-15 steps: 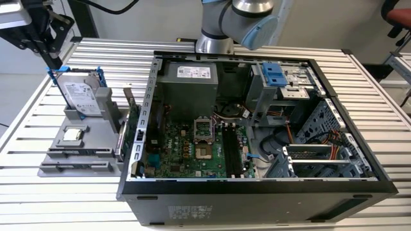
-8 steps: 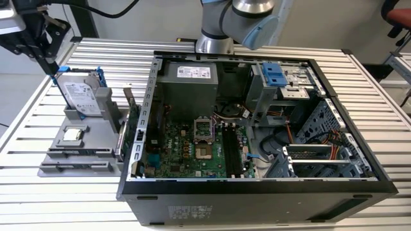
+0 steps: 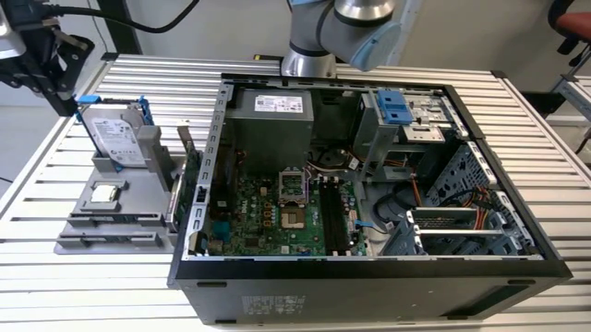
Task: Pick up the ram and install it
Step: 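Reach for the ram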
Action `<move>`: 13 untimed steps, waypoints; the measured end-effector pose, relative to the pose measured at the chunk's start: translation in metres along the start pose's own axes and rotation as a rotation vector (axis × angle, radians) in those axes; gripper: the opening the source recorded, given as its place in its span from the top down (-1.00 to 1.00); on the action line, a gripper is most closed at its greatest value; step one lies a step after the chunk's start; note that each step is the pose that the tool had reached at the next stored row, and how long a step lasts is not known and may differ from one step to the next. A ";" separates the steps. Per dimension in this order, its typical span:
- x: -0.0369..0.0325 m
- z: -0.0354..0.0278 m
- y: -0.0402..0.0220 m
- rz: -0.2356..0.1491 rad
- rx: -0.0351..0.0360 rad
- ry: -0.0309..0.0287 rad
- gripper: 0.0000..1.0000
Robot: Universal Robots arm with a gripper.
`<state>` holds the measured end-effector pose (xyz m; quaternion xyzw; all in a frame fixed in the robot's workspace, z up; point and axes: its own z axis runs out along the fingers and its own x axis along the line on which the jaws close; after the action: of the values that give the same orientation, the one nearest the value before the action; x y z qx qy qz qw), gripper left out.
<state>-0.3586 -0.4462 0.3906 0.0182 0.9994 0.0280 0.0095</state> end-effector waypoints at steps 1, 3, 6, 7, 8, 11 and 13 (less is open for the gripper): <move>0.0003 0.0001 -0.0020 -0.001 -0.0001 0.0000 1.00; 0.0010 0.0002 -0.0062 -0.004 -0.0003 0.0001 1.00; 0.0022 0.0004 -0.0124 -0.007 -0.0003 0.0004 1.00; 0.0025 0.0004 -0.0145 -0.008 -0.0004 0.0005 1.00; 0.0028 0.0005 -0.0166 -0.010 -0.0004 0.0005 1.00; 0.0036 0.0007 -0.0229 -0.013 -0.0006 0.0007 1.00; 0.0040 0.0007 -0.0272 -0.015 -0.0005 0.0009 1.00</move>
<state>-0.3636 -0.4731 0.3884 0.0106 0.9995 0.0282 0.0093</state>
